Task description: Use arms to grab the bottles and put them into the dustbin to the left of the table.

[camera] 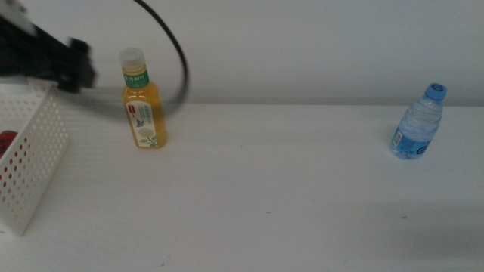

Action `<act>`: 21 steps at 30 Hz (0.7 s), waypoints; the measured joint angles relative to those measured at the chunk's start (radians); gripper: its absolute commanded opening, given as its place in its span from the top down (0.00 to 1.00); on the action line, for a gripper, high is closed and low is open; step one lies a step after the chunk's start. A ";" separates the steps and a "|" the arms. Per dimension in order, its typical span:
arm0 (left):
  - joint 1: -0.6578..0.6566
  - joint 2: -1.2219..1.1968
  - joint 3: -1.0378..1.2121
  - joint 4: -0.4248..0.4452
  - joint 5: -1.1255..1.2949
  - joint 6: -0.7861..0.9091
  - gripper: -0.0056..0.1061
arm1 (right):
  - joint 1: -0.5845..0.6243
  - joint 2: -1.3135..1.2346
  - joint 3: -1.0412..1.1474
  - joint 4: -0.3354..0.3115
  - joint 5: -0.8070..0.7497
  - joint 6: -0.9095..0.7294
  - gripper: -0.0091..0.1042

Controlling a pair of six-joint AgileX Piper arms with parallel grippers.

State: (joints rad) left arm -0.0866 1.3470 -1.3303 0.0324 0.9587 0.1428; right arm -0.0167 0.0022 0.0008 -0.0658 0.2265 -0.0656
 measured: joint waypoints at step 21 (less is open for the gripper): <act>-0.157 -0.156 0.733 -0.181 -0.893 -0.007 0.11 | 0.000 0.000 0.000 0.000 0.000 0.000 0.10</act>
State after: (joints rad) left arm -0.2439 1.1913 -0.5974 -0.1481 0.0661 0.1353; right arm -0.0167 0.0022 0.0008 -0.0658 0.2265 -0.0656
